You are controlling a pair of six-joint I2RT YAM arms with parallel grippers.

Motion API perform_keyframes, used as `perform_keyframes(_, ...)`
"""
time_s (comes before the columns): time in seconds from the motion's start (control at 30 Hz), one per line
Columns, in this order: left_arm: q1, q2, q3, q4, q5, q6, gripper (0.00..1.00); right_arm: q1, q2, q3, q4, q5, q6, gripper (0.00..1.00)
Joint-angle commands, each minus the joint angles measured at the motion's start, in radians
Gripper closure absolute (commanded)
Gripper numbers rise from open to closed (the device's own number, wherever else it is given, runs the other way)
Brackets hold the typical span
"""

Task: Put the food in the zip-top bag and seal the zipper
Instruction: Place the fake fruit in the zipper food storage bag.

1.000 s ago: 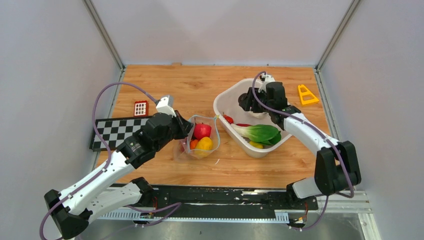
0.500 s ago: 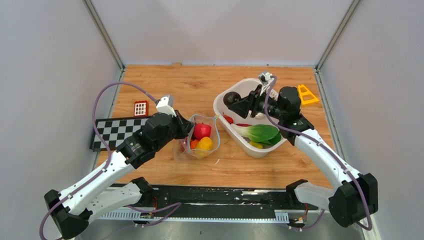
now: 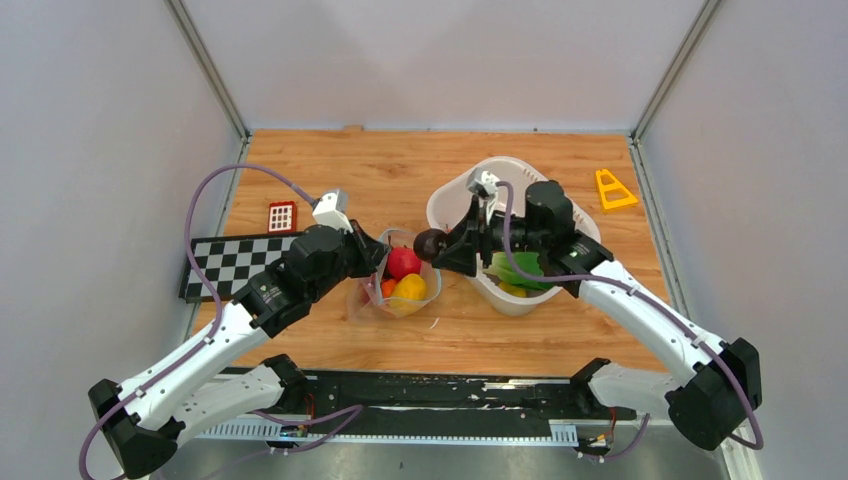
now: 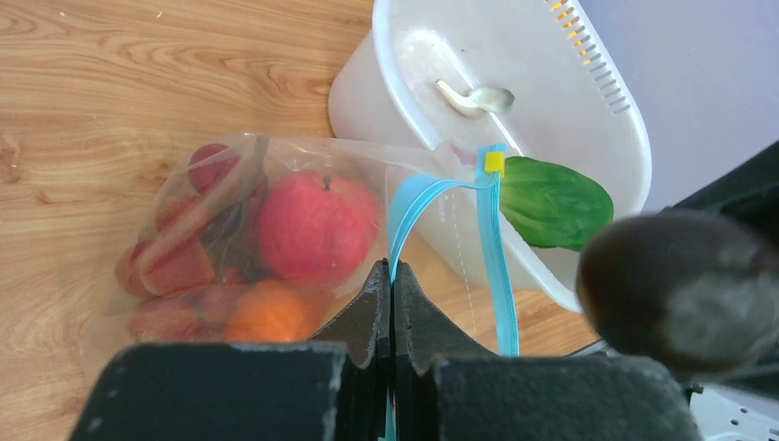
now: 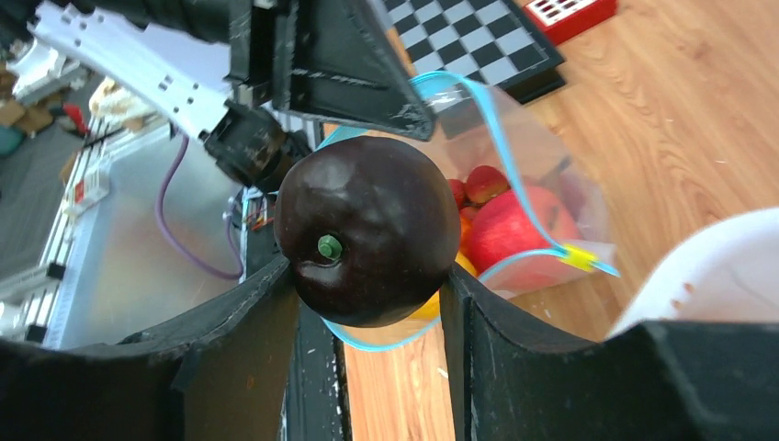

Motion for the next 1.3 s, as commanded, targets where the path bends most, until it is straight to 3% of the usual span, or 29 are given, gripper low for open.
perform_keyframes(0.0,0.0,-0.009,0.026,0.052,0.001,0.009,1.0,0.099,0.034,0.104,-0.186,0.045,-0.186,0.63)
perform_keyframes(0.27,0.0,-0.027,0.024,0.049,-0.004,0.007,1.0,0.249,0.165,0.231,-0.351,0.364,-0.291,0.62)
perform_keyframes(0.6,0.0,-0.055,0.013,0.034,-0.04,0.001,1.0,0.399,0.302,0.34,-0.438,0.602,-0.367,0.58)
perform_keyframes(0.7,0.0,-0.056,0.014,0.032,-0.044,0.001,1.0,0.416,0.33,0.356,-0.435,0.623,-0.37,0.53)
perform_keyframes(0.97,0.0,-0.067,0.014,0.02,-0.077,-0.005,1.0,0.425,0.309,0.33,-0.357,0.532,-0.368,0.24)
perform_keyframes(1.1,0.0,-0.067,0.012,0.018,-0.08,-0.009,1.0,0.425,0.287,0.31,-0.327,0.508,-0.36,0.22)
perform_keyframes(1.27,0.0,-0.069,0.01,0.015,-0.083,-0.01,1.0,0.424,0.225,0.291,-0.3,0.509,-0.359,0.25)
